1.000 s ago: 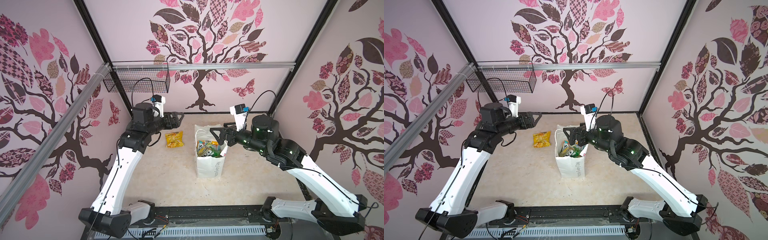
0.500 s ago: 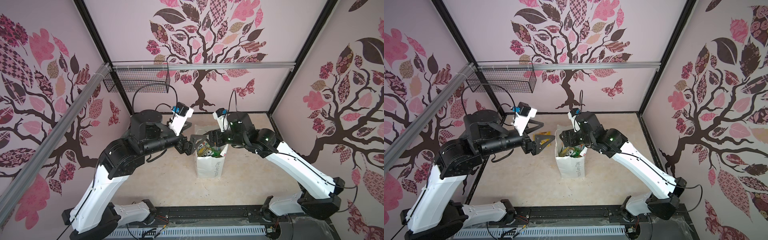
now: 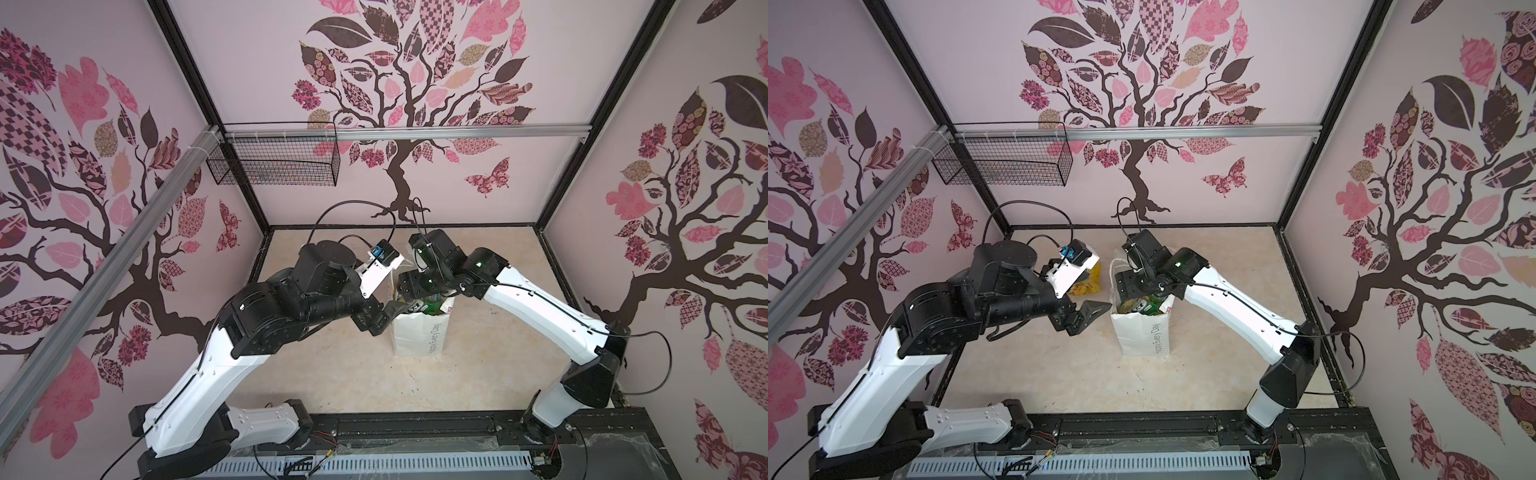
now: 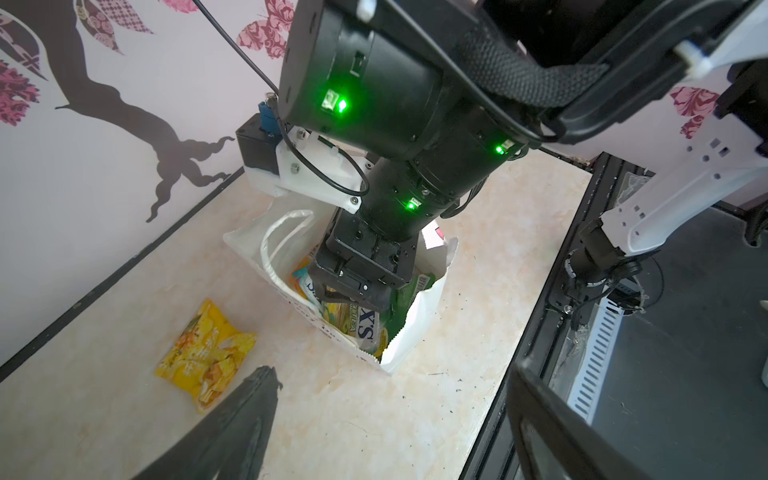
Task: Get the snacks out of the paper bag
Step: 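Reach the right gripper into the bag while the left gripper moves over it, then grasp the green Fox's Spring Tea candy bag inside the bag with the right gripper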
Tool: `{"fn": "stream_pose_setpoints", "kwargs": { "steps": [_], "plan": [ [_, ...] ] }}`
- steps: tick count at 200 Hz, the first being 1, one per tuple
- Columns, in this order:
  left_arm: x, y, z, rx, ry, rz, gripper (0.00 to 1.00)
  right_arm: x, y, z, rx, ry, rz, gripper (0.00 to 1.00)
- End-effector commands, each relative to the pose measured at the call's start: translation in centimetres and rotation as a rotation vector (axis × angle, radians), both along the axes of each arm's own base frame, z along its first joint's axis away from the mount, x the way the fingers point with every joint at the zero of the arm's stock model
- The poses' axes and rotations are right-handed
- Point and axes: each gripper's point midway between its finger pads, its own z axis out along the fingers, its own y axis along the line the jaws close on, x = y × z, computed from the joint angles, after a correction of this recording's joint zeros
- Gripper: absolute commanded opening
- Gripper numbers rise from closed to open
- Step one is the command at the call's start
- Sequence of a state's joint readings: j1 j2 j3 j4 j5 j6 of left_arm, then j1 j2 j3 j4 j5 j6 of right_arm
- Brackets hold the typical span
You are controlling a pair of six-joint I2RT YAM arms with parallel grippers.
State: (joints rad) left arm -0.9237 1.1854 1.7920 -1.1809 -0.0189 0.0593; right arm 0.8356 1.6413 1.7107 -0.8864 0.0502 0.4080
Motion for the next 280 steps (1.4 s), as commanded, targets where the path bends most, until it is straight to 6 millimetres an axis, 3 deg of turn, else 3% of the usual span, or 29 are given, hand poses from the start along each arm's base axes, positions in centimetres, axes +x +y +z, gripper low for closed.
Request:
{"fn": "stream_pose_setpoints", "kwargs": {
  "steps": [1, 40, 133, 205, 240, 280],
  "plan": [
    [-0.5, 1.0, 0.6, -0.016, -0.052, 0.0, 0.88, 1.1, -0.2, -1.5, -0.055, 0.012, -0.049, 0.82],
    [-0.8, 1.5, 1.9, -0.068, -0.093, 0.001, 0.89, 2.2, -0.3, -4.3, -0.107, 0.027, -0.089, 0.84],
    [0.0, 1.6, 1.3, -0.036, -0.109, 0.031, 0.89, 2.6, 0.1, -11.5, -0.188, 0.126, -0.085, 0.93],
    [0.9, 3.3, 1.7, -0.032, -0.154, 0.125, 0.9, 2.2, -0.9, -17.0, -0.25, 0.217, -0.084, 0.93],
    [1.0, 3.4, 1.8, -0.037, -0.16, 0.136, 0.9, 1.8, -1.1, -17.5, -0.247, 0.258, -0.079, 0.77],
    [1.2, 3.4, 1.6, -0.036, -0.153, 0.148, 0.9, 2.2, -1.2, -15.3, -0.205, 0.199, -0.09, 0.29]
  ]
}}
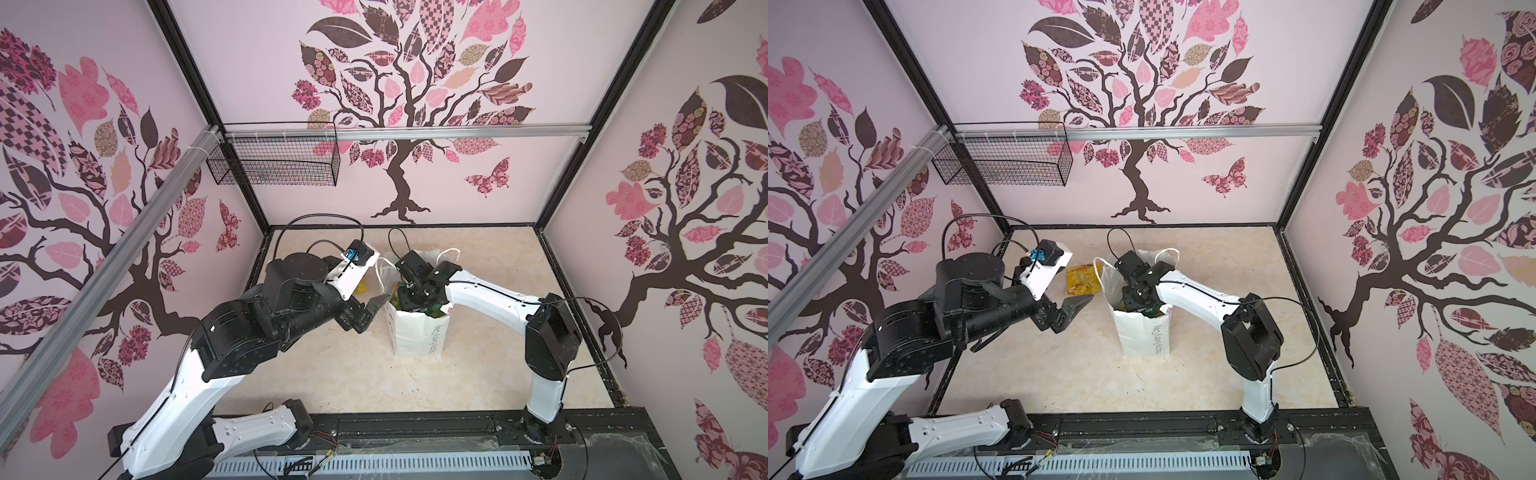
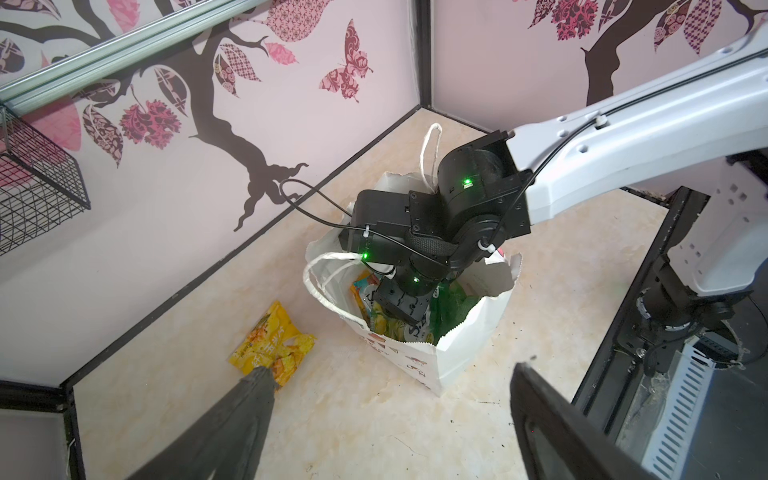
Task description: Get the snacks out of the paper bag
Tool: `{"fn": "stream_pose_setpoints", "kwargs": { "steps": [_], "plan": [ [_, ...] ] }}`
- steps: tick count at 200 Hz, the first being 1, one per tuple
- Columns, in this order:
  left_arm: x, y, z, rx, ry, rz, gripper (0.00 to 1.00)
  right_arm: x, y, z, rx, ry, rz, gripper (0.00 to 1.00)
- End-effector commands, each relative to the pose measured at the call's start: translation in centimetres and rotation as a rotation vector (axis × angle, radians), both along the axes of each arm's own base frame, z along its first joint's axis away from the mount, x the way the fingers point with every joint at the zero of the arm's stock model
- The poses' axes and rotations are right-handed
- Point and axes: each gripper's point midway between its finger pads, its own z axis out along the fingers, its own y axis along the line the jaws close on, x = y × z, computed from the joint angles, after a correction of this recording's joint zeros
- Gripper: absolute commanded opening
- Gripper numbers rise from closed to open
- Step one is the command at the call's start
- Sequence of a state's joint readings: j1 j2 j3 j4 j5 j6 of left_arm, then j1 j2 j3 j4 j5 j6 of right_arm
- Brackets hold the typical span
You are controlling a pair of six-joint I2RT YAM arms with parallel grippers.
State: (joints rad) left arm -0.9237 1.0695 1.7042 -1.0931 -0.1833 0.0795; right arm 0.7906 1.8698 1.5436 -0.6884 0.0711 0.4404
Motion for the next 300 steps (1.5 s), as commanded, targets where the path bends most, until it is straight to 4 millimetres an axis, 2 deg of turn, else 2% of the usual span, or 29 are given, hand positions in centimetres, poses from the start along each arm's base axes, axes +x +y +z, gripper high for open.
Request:
{"fn": "stream_pose_setpoints", "kwargs": {
  "steps": [1, 18, 48, 111, 177, 300],
  "plan": [
    [0.2, 0.0, -0.2, -0.005, -0.005, 0.015, 0.9, -1.5, -1.6, -1.7, -0.06, 0.066, -0.007, 0.27],
    [0.2, 0.2, 0.0, -0.013, -0.01, 0.019, 0.9, -1.3, -1.5, -0.5, -0.038, 0.044, -0.008, 0.14],
    [0.2, 0.4, 0.2, -0.022, -0.017, 0.031, 0.91, -1.2, -1.4, 1.7, 0.002, 0.012, -0.014, 0.06],
    [0.2, 0.6, 0.3, -0.036, -0.016, 0.04, 0.91, -1.0, -1.4, 7.0, 0.081, -0.073, -0.03, 0.03],
    [0.2, 0.5, 0.6, -0.053, -0.015, 0.045, 0.91, -0.7, -2.0, 13.8, 0.197, -0.224, -0.055, 0.01],
    [0.5, 0.4, 1.3, -0.088, -0.014, 0.064, 0.91, -1.2, -4.5, 25.2, 0.355, -0.466, -0.107, 0.0]
  ]
}}
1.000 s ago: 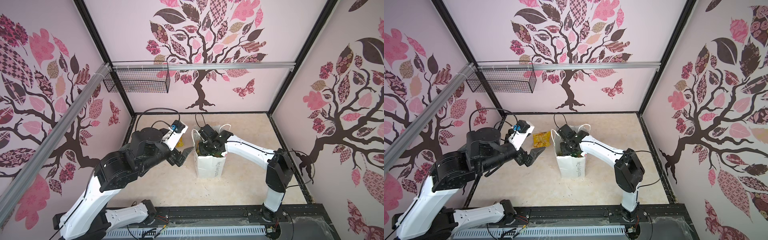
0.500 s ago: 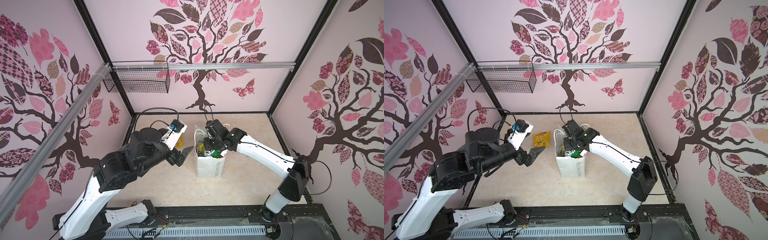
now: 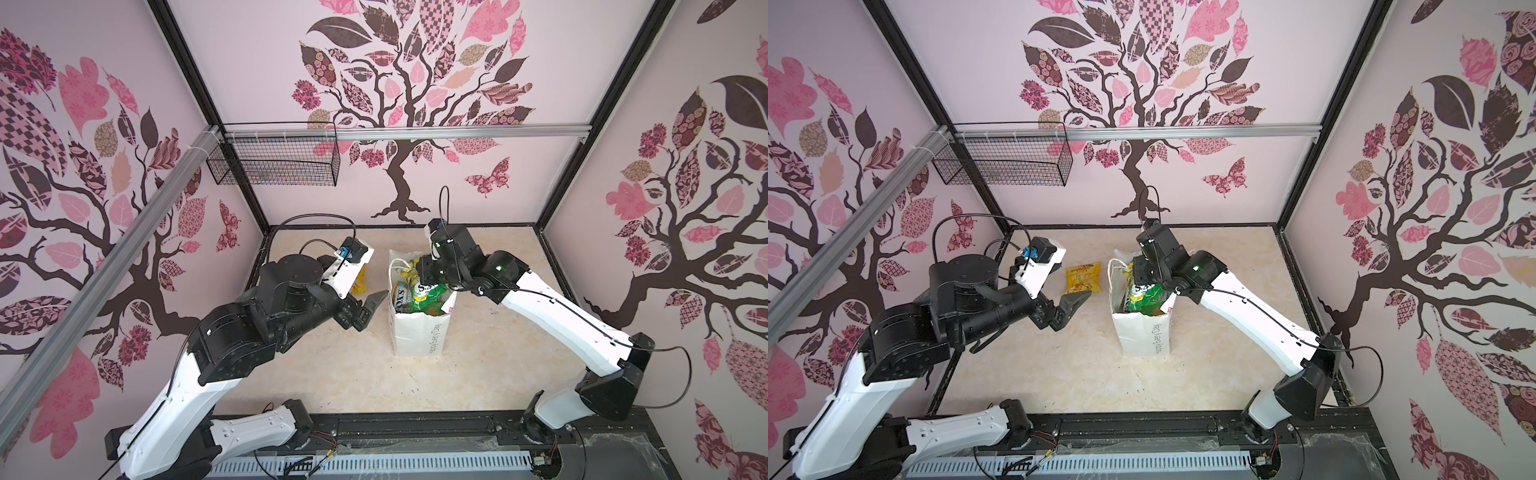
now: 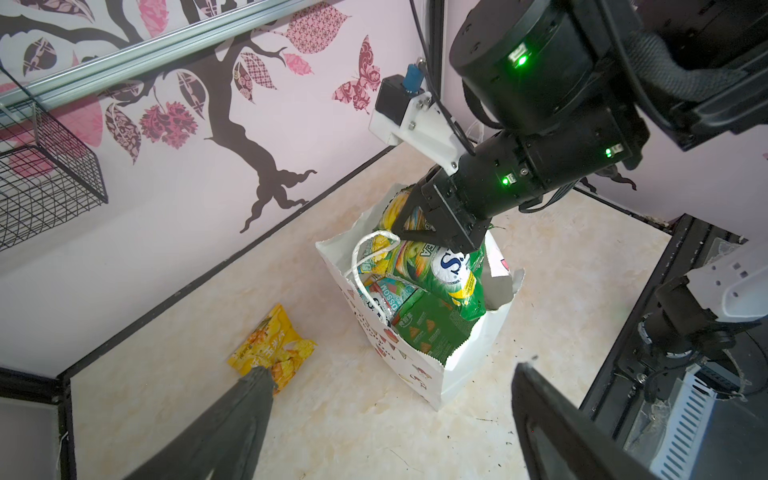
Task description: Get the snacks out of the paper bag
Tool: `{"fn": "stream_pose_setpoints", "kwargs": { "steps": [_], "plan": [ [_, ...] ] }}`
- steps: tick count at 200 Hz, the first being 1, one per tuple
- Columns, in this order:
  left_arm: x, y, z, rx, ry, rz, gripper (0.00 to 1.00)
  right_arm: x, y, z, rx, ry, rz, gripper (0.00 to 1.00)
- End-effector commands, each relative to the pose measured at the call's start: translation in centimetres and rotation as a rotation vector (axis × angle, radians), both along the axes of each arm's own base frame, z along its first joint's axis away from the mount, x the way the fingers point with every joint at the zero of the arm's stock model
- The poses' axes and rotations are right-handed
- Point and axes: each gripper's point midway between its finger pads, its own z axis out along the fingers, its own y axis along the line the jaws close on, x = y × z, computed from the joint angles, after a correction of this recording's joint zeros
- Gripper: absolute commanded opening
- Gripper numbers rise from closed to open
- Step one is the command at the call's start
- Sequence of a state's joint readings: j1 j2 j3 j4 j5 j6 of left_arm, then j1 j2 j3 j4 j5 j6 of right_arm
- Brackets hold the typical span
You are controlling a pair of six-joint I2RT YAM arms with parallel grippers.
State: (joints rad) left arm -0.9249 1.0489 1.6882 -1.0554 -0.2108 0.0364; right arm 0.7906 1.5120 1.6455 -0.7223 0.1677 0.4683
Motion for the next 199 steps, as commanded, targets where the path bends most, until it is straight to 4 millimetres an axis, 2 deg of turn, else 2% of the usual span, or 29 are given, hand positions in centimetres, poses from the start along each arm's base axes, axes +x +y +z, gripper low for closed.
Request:
{"fn": "stream_pose_setpoints", "kwargs": {
  "steps": [1, 31, 64, 95, 122, 162, 199],
  "plan": [
    [0.3, 0.0, 0.5, -0.032, -0.004, 0.024, 0.91, -0.2, -1.2, 6.2, 0.092, -0.128, -0.026, 0.0],
    [1.0, 0.4, 1.2, -0.075, 0.006, 0.088, 0.91, -0.8, -2.0, 9.8, 0.164, -0.21, -0.03, 0.0],
    [2.1, 0.5, 2.0, -0.114, -0.001, 0.153, 0.9, -1.8, -2.3, 15.0, 0.271, -0.327, -0.001, 0.0],
    [3.4, 0.5, 3.7, -0.231, 0.014, 0.187, 0.89, -2.5, -2.3, 18.8, 0.344, -0.426, 0.038, 0.0],
    [4.6, 0.2, 4.9, -0.333, 0.035, 0.198, 0.88, -3.3, -2.0, 20.7, 0.421, -0.482, 0.078, 0.0],
    [5.1, -1.1, 7.5, -0.509, 0.079, 0.17, 0.87, -4.5, -1.9, 23.0, 0.504, -0.559, 0.122, 0.0],
    [5.5, -1.3, 9.6, -0.731, 0.114, 0.152, 0.86, -5.6, -1.6, 23.9, 0.547, -0.609, 0.182, 0.0]
  ]
}}
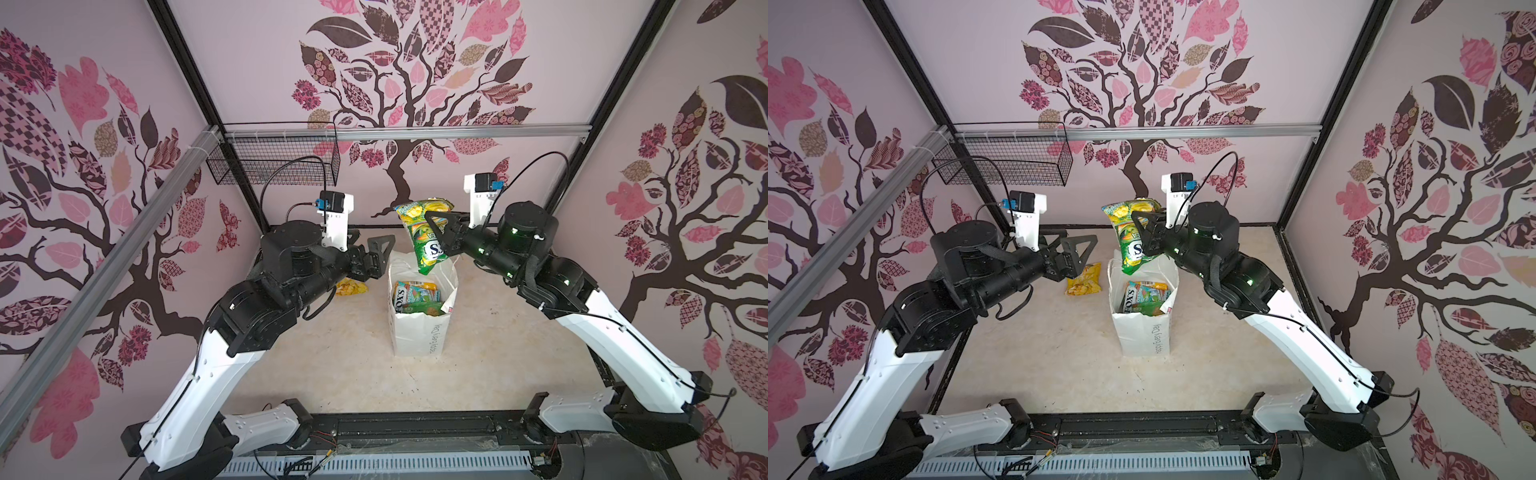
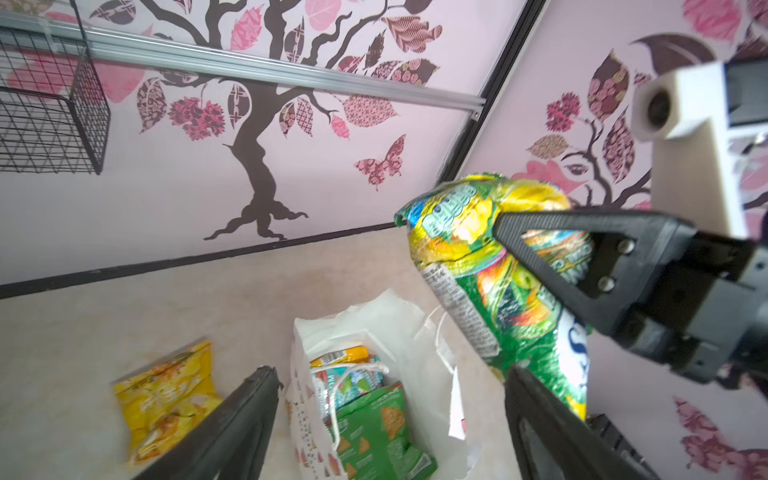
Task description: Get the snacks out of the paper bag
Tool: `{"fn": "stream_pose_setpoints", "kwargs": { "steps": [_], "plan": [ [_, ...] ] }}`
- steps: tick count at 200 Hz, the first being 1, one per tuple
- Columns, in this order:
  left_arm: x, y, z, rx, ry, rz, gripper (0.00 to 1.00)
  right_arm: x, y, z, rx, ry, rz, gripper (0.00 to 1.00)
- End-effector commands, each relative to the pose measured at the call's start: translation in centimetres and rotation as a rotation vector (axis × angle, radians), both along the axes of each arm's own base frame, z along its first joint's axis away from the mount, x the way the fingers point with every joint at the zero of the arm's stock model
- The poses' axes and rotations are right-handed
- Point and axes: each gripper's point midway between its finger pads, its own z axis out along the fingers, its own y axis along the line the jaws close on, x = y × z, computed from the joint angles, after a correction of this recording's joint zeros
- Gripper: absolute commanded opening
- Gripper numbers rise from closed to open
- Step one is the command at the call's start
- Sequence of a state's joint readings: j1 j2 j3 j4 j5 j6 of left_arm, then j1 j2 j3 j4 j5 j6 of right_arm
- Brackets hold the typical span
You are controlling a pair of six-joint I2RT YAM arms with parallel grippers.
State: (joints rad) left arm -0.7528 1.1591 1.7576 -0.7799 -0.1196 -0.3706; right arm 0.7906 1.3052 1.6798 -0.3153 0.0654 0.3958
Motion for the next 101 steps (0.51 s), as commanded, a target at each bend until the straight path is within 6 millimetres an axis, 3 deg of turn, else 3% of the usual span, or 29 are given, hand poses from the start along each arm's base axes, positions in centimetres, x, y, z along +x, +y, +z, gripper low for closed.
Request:
{"fn": "stream_pose_setpoints", "kwargs": {
  "steps": [1, 58, 101],
  "plan": [
    [-0.4, -0.1, 3.6, -0.242, -0.022, -0.033, 0.86, -2.4, -0.9, 4.9, 0.111, -0.142, 0.057, 0.0],
    [2.2, -1.7, 3.5, -0.591, 0.215, -0.22, 0.84, -3.3, 0.6, 4.5, 0.107, -0.173, 0.117, 0.0],
    [2.0, -4.2, 2.8, -0.722, 0.365, -0.379, 0.84, -3.4, 1.9, 4.0, 0.107, -0.167, 0.16, 0.0]
  ]
}}
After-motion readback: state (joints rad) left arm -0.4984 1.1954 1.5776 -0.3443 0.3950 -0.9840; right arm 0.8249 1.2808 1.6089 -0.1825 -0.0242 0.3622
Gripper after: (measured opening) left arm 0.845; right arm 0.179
